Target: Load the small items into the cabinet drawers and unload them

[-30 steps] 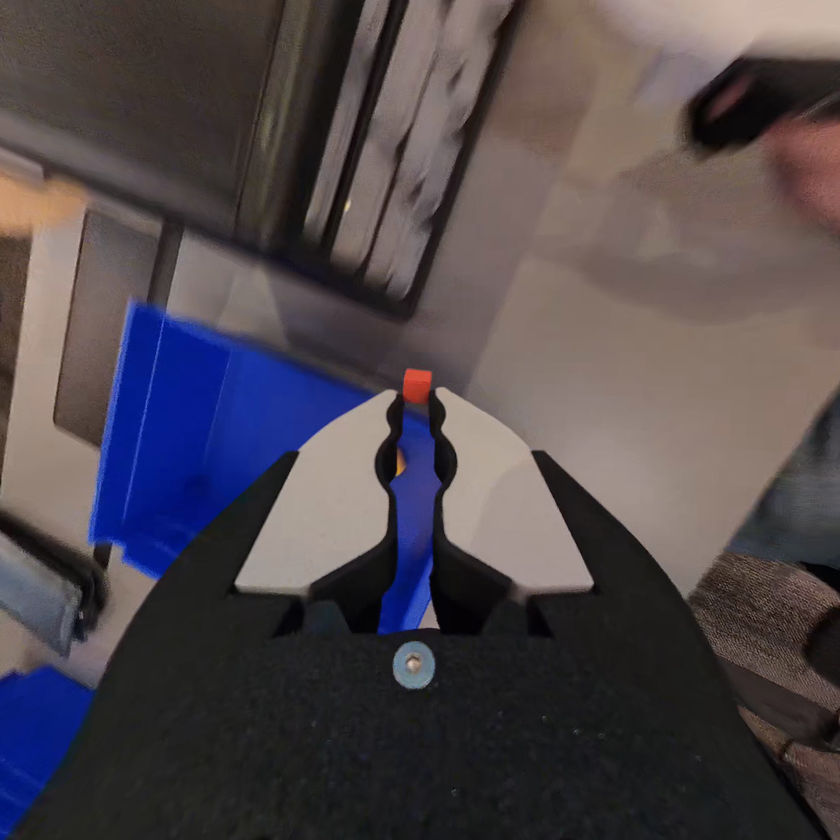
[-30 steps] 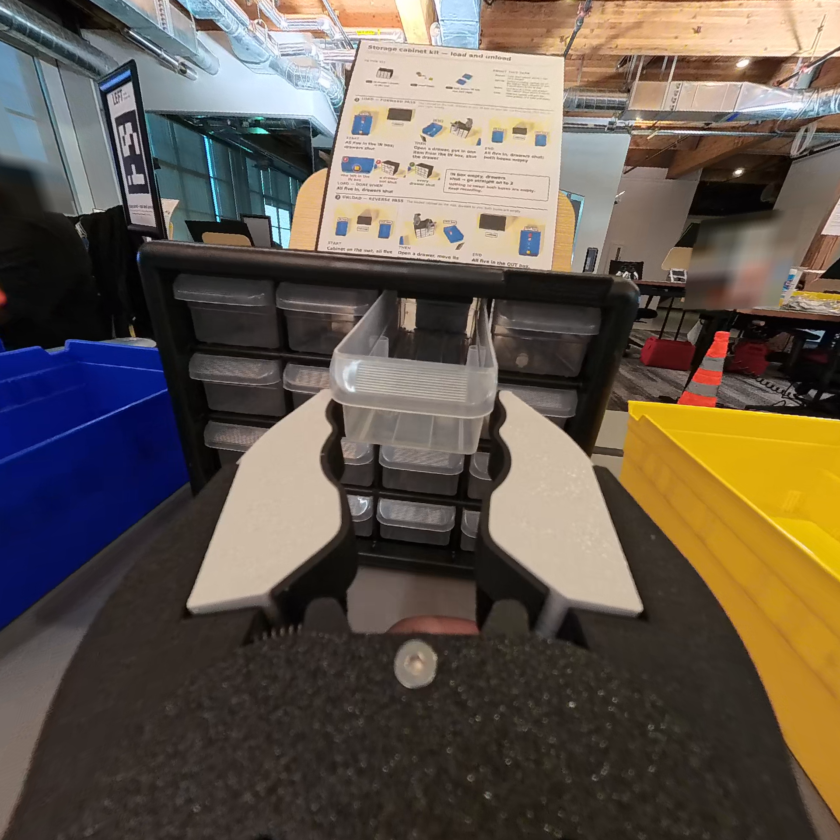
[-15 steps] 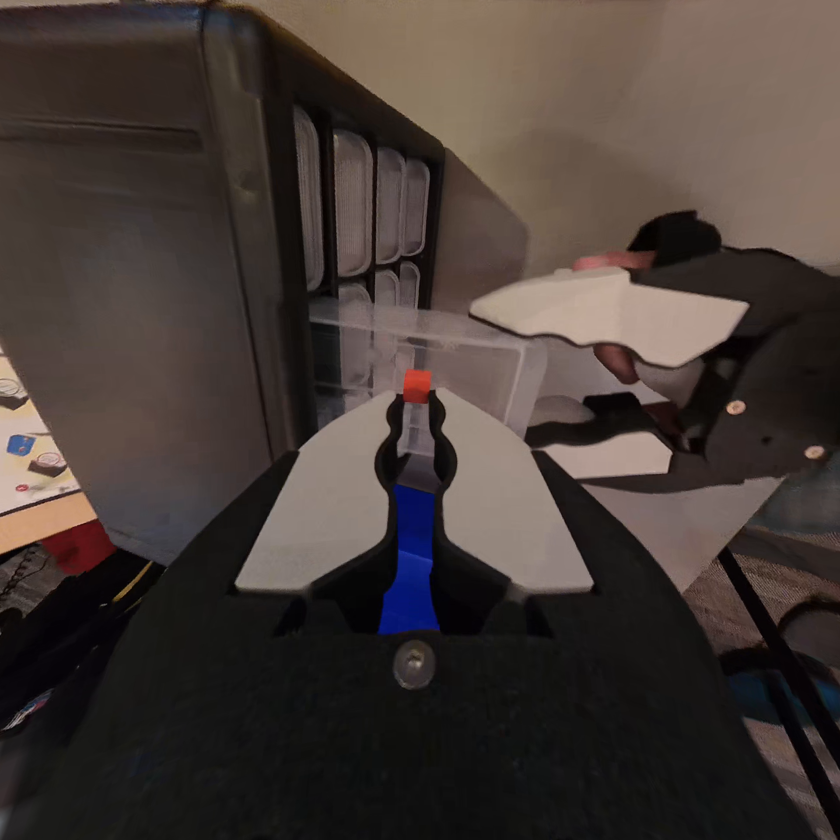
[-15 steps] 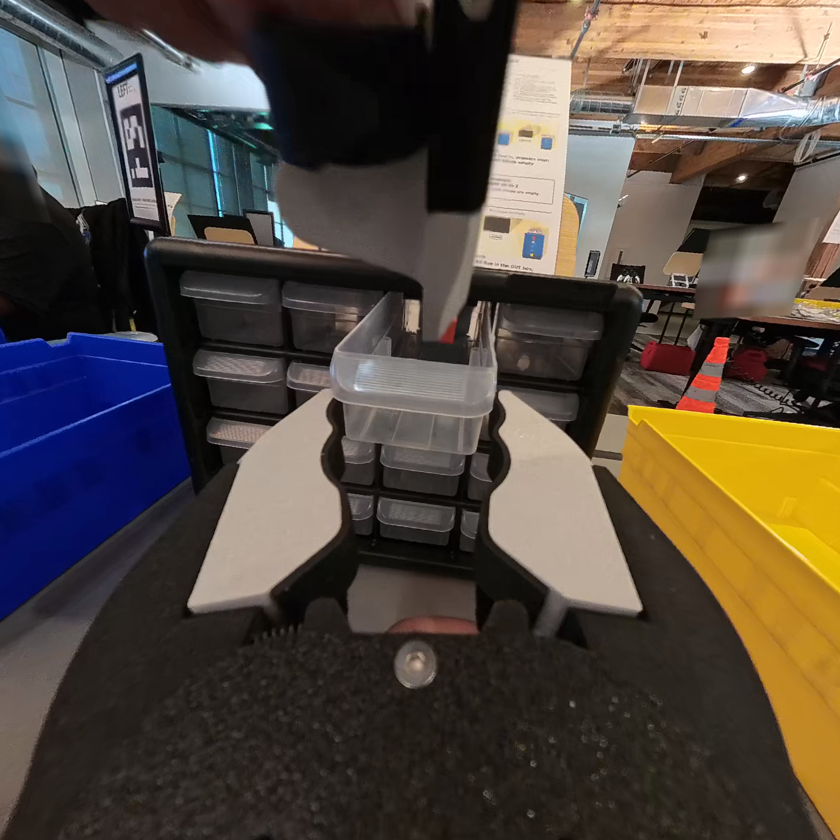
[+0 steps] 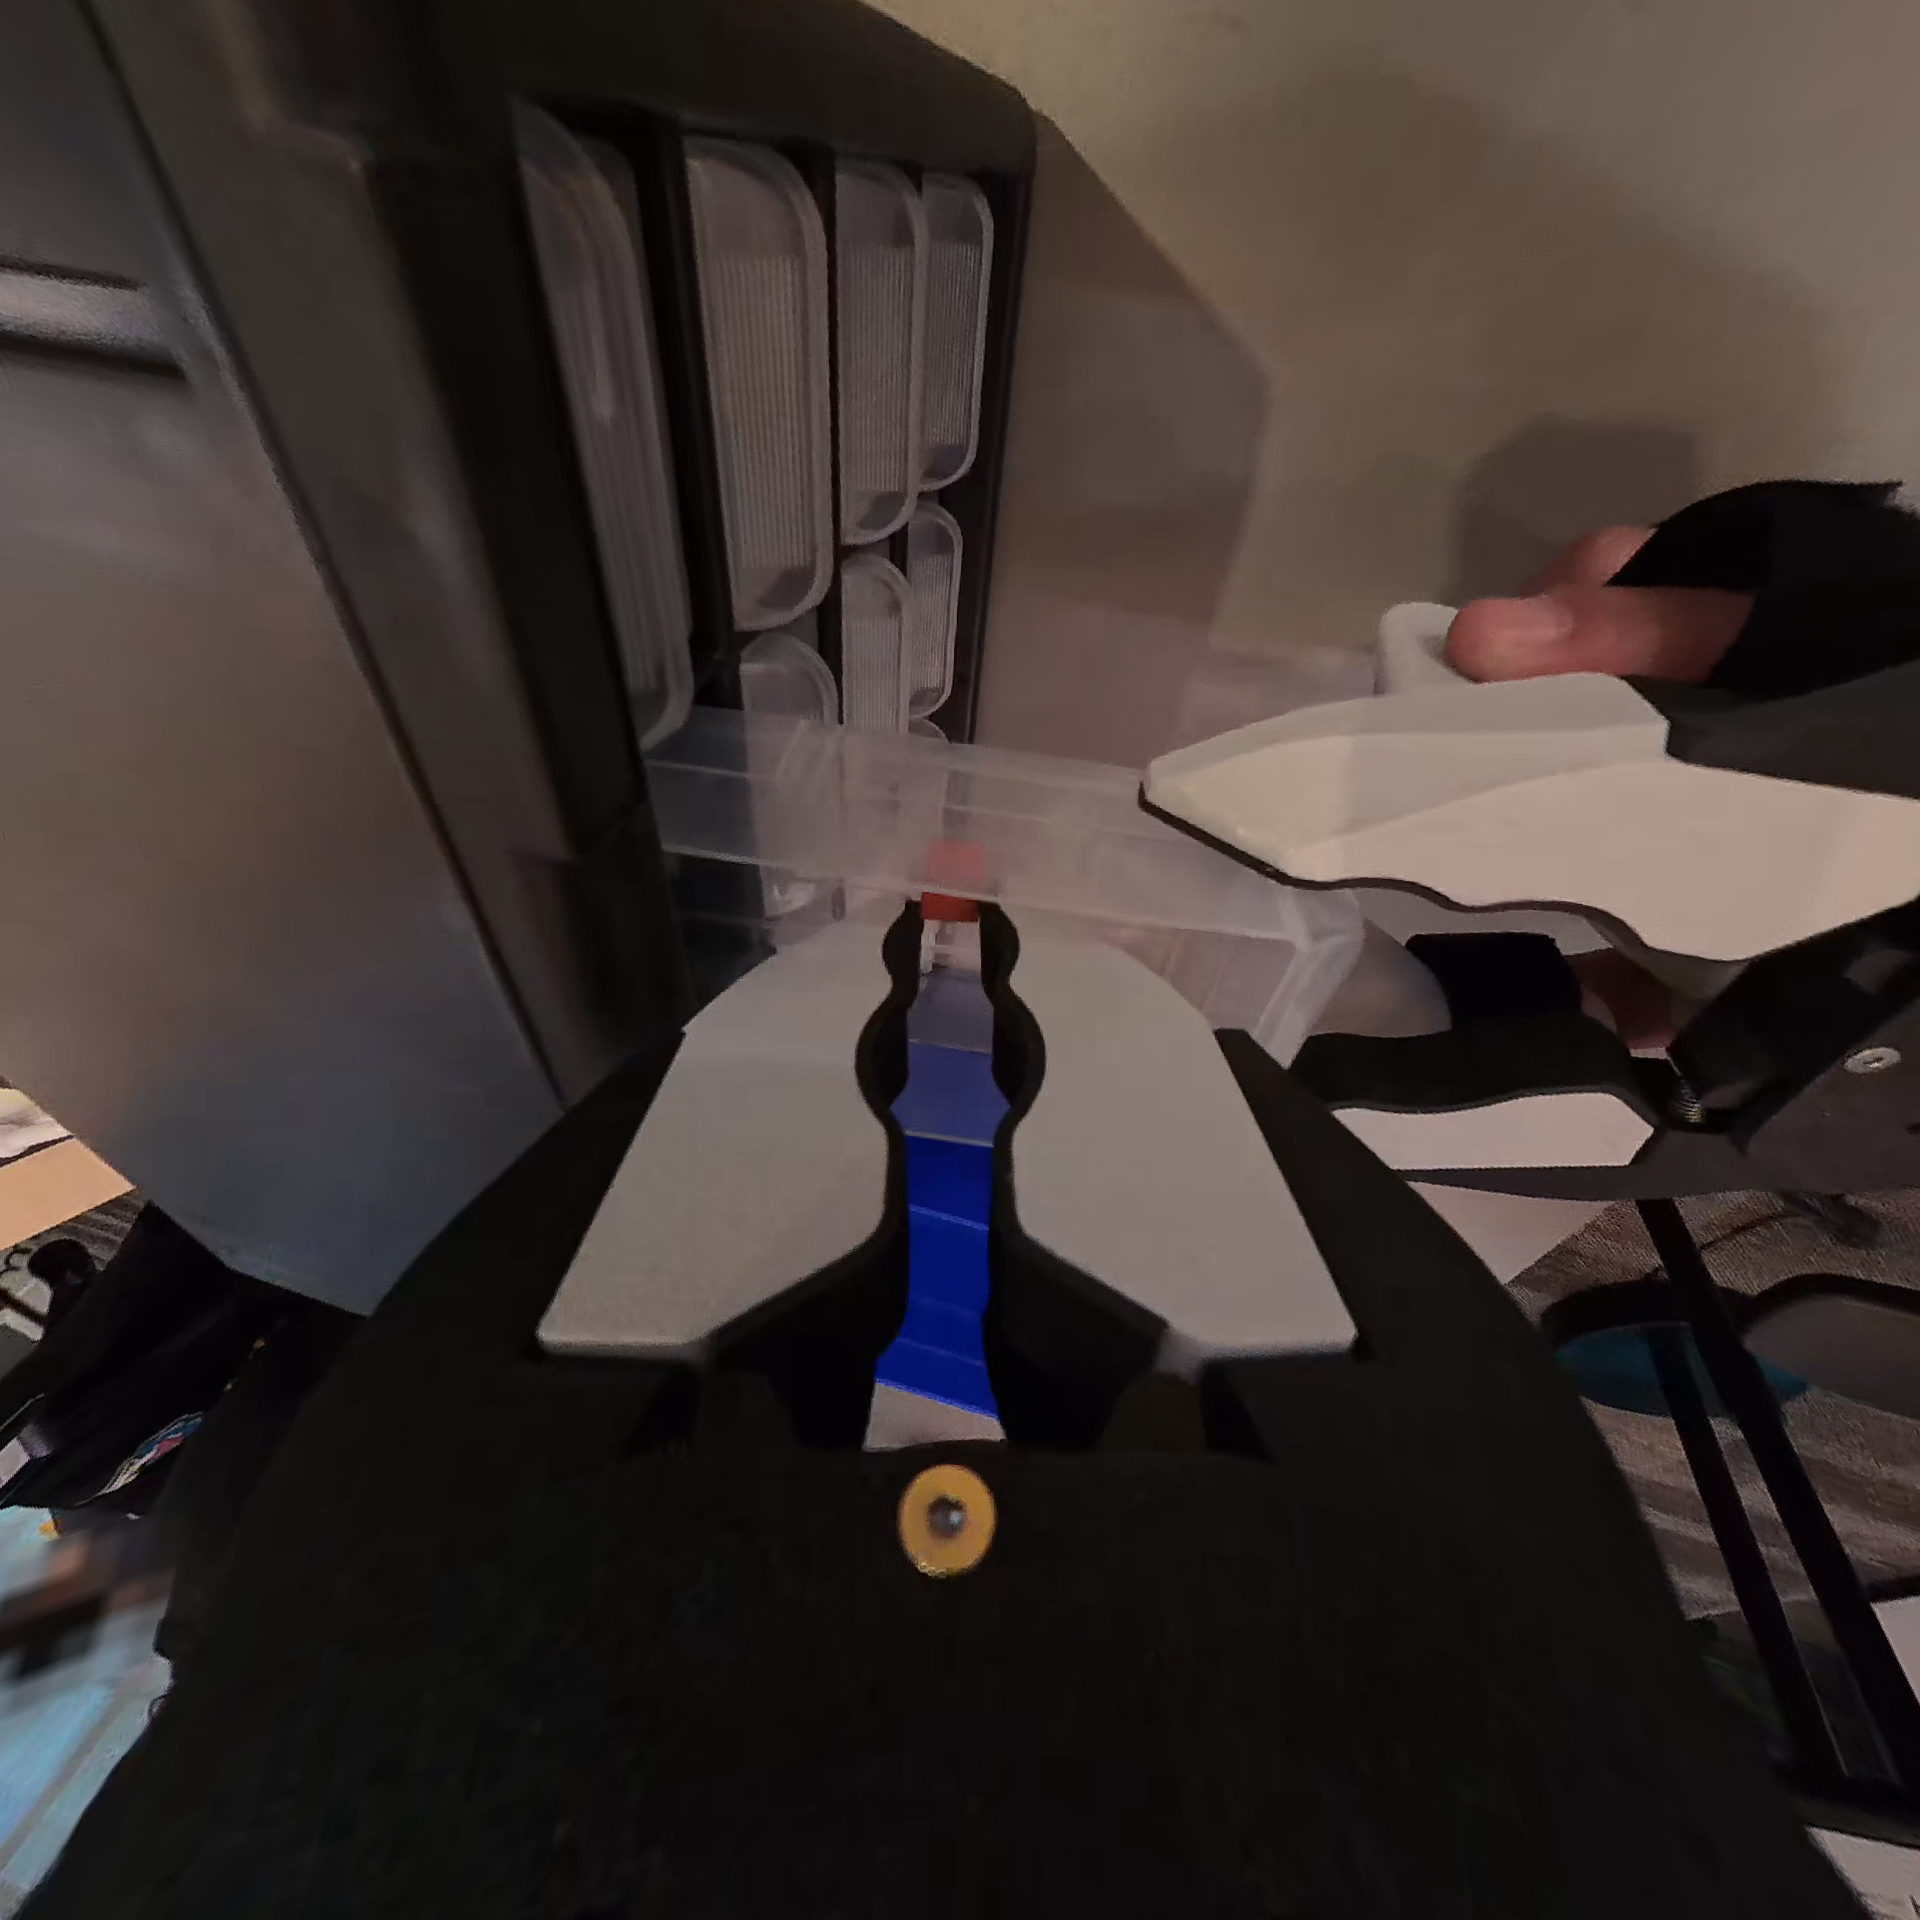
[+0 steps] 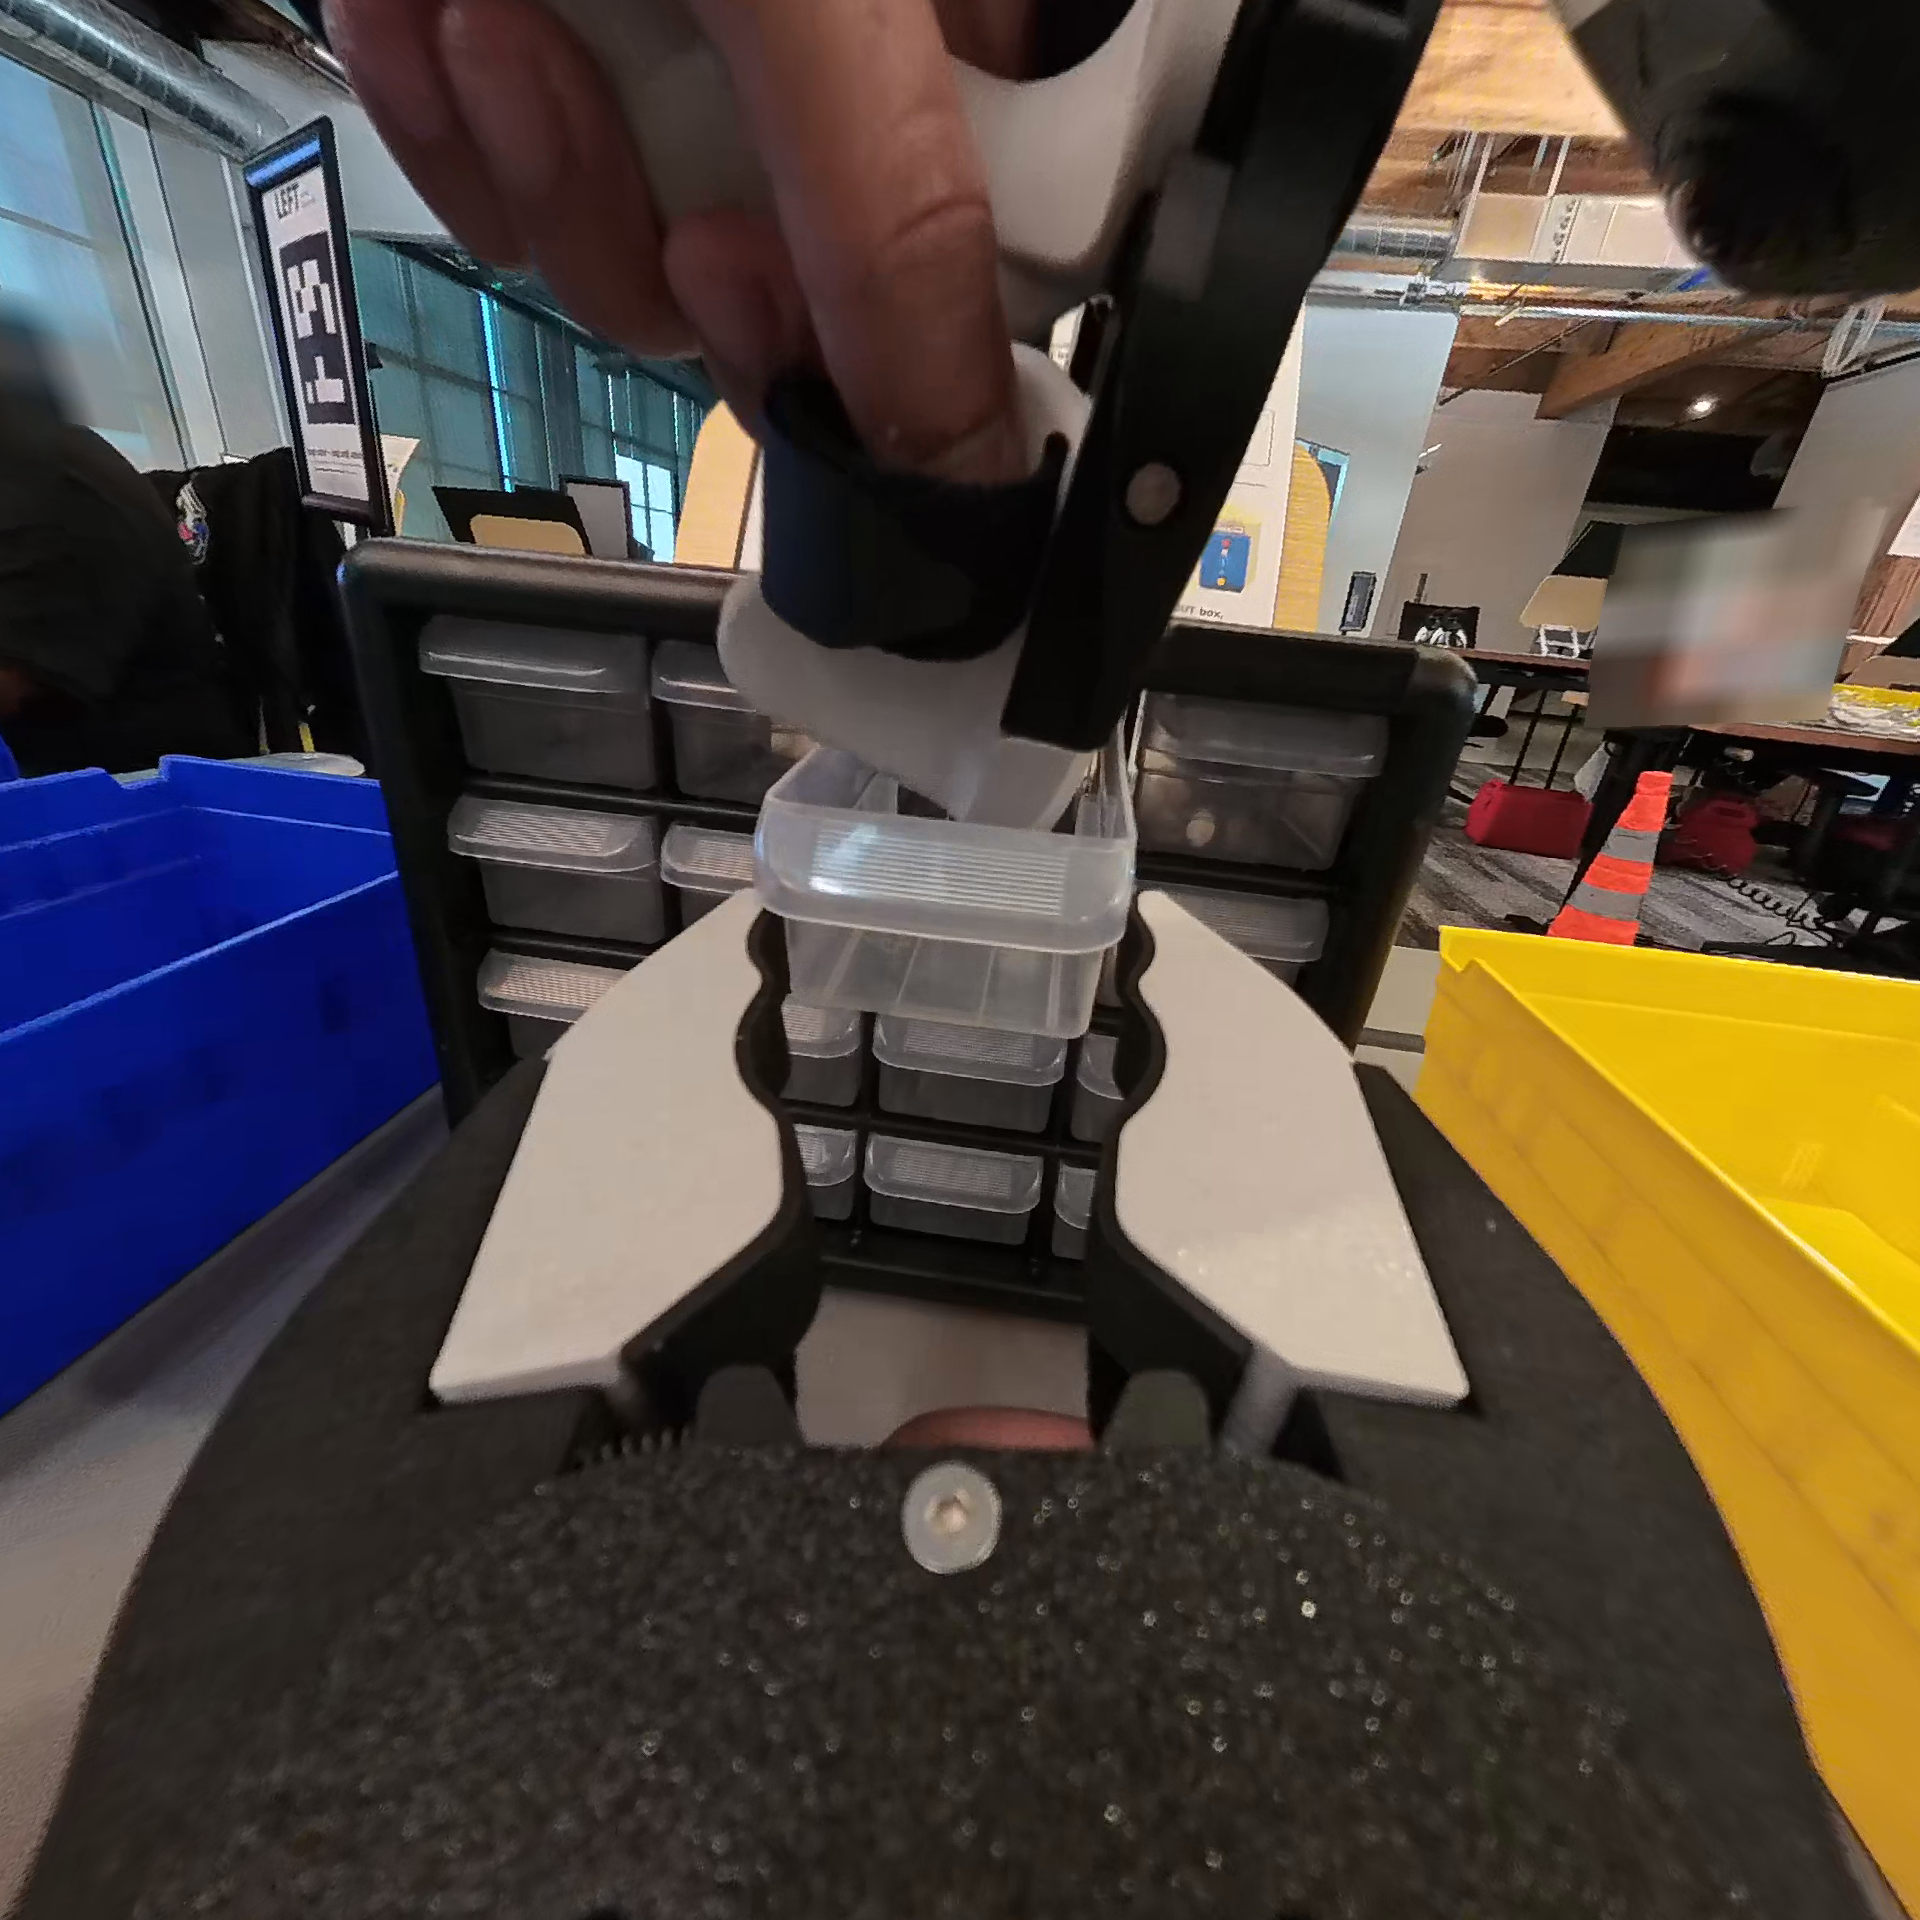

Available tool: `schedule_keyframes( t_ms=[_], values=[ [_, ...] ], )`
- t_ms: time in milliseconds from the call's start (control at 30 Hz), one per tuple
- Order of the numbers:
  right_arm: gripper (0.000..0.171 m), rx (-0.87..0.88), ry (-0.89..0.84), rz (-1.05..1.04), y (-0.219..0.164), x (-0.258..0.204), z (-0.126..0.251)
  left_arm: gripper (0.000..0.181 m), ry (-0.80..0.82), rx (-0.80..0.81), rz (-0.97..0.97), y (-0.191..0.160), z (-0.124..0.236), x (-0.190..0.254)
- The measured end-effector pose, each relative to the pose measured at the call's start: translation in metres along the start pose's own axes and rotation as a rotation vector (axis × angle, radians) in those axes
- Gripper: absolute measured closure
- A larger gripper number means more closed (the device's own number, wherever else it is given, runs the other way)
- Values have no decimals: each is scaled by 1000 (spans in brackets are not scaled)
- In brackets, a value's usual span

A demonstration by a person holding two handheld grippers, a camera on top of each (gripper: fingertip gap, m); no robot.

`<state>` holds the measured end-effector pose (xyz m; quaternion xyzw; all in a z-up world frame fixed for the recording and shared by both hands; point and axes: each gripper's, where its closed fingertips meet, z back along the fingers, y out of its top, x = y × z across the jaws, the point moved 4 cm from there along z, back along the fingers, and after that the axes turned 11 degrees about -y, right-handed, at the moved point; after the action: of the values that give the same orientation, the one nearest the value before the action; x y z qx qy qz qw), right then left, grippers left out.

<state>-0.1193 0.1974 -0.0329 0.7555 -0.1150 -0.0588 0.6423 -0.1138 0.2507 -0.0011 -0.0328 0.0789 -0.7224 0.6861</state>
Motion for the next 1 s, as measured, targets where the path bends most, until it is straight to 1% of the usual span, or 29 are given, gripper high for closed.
schedule_keyframes(
  t_ms=[100,167,233,300,367,433,500,567,633,667,733,800,900,1000],
  values=[
    [111,-1,0,2,0,0,0,168,-10,-17,8,-2,-3,-1],
    [111,-3,1,2,-1,0,0,159,-4,-17,15,-3,-3,-2],
    [111,-3,1,1,-1,0,0,152,-6,17,15,-4,2,-1],
    [111,-3,0,4,-1,0,0,149,-9,82,19,-6,14,1],
    [111,-3,1,4,-1,0,0,149,-21,178,17,-12,33,6],
    [111,-3,2,-1,-2,0,0,149,-38,316,17,-23,54,16],
    [111,2,1,1,-2,0,-1,150,-58,511,43,-38,73,32],
    [111,-3,2,23,-3,0,-4,150,-63,712,112,-62,81,49],
    [111,-12,7,13,-2,1,-7,150,-17,859,219,-93,71,64],
    [111,-16,10,19,-1,1,-10,150,24,875,291,-111,60,70],
    [111,-22,17,31,3,0,-16,149,141,840,433,-151,31,87],
    [111,-22,35,32,10,0,-22,149,167,835,511,-178,6,115],
    [111,-64,47,41,11,-1,-34,150,87,924,635,-196,-27,156],
    [111,-83,64,24,5,1,-43,150,5,1093,721,-193,-55,193]
  ],
)
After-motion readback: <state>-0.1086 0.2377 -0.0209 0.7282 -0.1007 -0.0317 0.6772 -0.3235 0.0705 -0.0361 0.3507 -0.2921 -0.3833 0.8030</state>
